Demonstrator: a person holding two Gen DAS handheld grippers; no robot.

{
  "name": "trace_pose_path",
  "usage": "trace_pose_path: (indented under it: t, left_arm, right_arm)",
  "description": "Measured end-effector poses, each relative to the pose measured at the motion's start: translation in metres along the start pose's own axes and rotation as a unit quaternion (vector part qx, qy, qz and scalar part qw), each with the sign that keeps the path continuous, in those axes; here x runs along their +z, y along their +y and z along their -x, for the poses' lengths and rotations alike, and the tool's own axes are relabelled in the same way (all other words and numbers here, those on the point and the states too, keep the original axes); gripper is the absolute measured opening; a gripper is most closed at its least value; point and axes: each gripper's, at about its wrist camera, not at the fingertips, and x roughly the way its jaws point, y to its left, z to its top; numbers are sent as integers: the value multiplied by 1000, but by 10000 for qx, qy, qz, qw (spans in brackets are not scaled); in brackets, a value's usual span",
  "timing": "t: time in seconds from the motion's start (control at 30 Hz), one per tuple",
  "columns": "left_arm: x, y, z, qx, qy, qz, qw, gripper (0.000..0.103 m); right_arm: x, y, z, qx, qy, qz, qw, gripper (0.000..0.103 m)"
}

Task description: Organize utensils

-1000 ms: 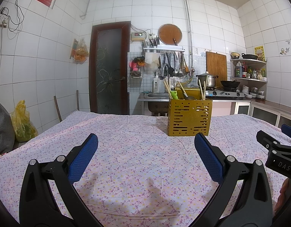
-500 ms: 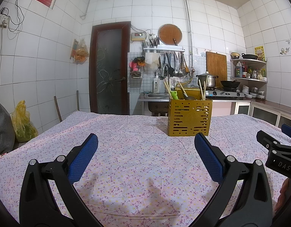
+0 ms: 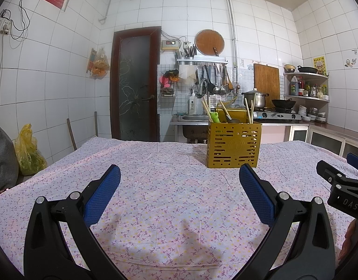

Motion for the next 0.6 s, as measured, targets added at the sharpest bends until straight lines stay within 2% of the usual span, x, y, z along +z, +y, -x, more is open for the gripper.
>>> trace_pose_path:
  t: [0.6]
  left_arm:
    - [1,1,1,15,22,-1,10000,98]
  right_arm:
    - [-2,0,0,-41,-4,-16,10000,99]
